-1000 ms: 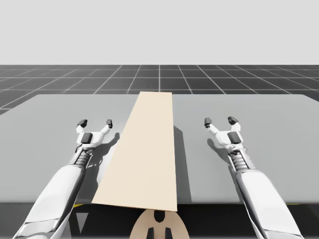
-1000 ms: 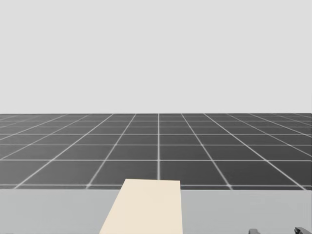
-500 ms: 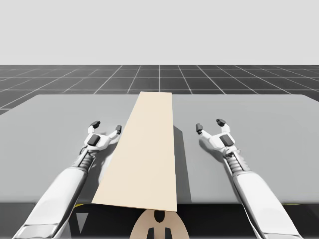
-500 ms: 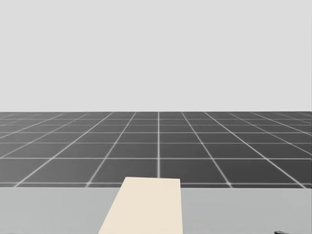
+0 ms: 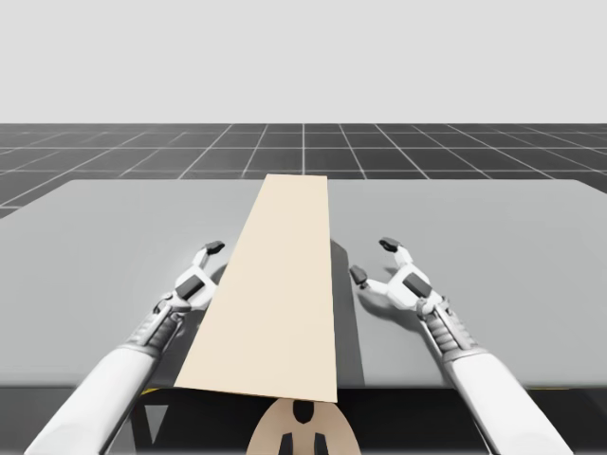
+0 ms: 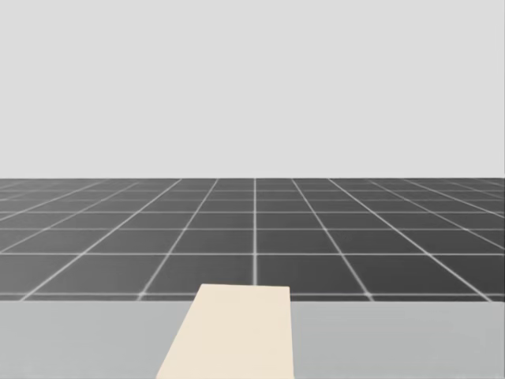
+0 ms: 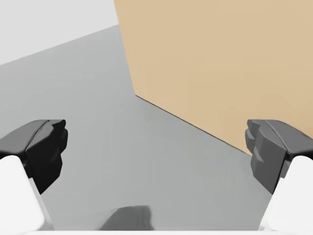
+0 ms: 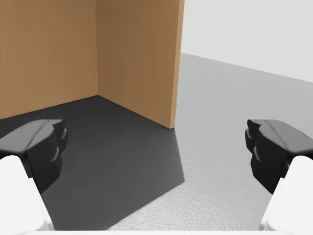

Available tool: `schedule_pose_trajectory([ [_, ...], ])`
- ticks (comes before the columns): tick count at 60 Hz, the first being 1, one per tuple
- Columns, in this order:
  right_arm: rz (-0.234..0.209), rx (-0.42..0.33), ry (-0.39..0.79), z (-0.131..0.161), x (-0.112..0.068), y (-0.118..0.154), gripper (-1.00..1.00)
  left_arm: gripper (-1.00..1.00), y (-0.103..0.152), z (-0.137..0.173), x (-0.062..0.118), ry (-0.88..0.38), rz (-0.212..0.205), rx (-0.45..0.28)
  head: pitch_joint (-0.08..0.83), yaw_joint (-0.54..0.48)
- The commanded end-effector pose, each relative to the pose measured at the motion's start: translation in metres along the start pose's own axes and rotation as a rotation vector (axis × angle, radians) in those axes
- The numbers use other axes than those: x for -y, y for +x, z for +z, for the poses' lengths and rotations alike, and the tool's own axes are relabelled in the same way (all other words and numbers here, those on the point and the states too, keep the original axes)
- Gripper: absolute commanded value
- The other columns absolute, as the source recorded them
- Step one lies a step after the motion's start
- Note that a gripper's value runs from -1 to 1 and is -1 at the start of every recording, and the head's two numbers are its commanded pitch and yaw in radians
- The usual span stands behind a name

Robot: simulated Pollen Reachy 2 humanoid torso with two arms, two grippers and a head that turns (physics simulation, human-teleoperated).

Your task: Retrieve the object from inside the box.

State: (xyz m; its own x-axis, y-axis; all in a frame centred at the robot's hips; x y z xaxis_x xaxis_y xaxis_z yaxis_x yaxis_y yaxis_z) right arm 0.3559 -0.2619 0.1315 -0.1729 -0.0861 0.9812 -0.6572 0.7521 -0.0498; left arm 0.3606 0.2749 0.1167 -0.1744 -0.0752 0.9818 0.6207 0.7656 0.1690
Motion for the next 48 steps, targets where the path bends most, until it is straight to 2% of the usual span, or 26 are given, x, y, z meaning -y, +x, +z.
schedule_pose_trajectory([
  [1,0.021,0.012,0.113,0.003,-0.012,0.002,-1.0,-1.0,0.005,0.009,0.009,-0.152,-0.016,0.013,0.01,0.01],
  [8,0.019,0.015,0.185,0.004,-0.024,0.003,-1.0,-1.0,0.009,0.015,0.012,-0.2,-0.023,0.021,0.011,0.01],
  [18,-0.05,0.037,0.273,0.002,-0.045,0.006,-1.0,-1.0,0.016,0.02,0.018,-0.247,-0.046,0.025,0.014,0.0],
  [20,-0.04,0.043,0.283,0.001,-0.046,0.006,-1.0,-1.0,0.016,0.02,0.019,-0.257,-0.048,0.024,0.014,0.0],
  [22,-0.057,0.041,0.295,0.0,-0.05,0.006,-1.0,-1.0,0.017,0.021,0.021,-0.268,-0.051,0.021,0.015,0.0],
  [28,-0.054,0.049,0.346,-0.005,-0.057,-0.001,-1.0,-1.0,0.016,0.021,0.023,-0.289,-0.059,0.013,0.019,0.0],
  [31,-0.053,0.049,0.377,-0.007,-0.058,-0.006,-1.0,-1.0,0.015,0.021,0.024,-0.292,-0.06,0.01,0.021,0.0],
  [33,-0.084,0.056,0.387,-0.009,-0.06,-0.01,-1.0,-1.0,0.015,0.021,0.024,-0.293,-0.062,0.008,0.022,0.0],
  [35,-0.069,0.074,0.417,-0.014,-0.06,-0.016,-1.0,-1.0,0.015,0.021,0.024,-0.294,-0.064,0.006,0.024,-0.01],
  [42,-0.072,0.073,0.466,-0.026,-0.059,-0.032,-1.0,-1.0,0.014,0.02,0.025,-0.297,-0.064,0.006,0.029,-0.01],
  [44,-0.055,0.072,0.476,-0.03,-0.058,-0.035,-1.0,-1.0,0.014,0.02,0.025,-0.299,-0.064,0.005,0.031,-0.01],
  [48,-0.082,0.074,0.487,-0.04,-0.056,-0.04,-1.0,-1.0,0.014,0.02,0.025,-0.301,-0.065,0.004,0.034,-0.01],
])
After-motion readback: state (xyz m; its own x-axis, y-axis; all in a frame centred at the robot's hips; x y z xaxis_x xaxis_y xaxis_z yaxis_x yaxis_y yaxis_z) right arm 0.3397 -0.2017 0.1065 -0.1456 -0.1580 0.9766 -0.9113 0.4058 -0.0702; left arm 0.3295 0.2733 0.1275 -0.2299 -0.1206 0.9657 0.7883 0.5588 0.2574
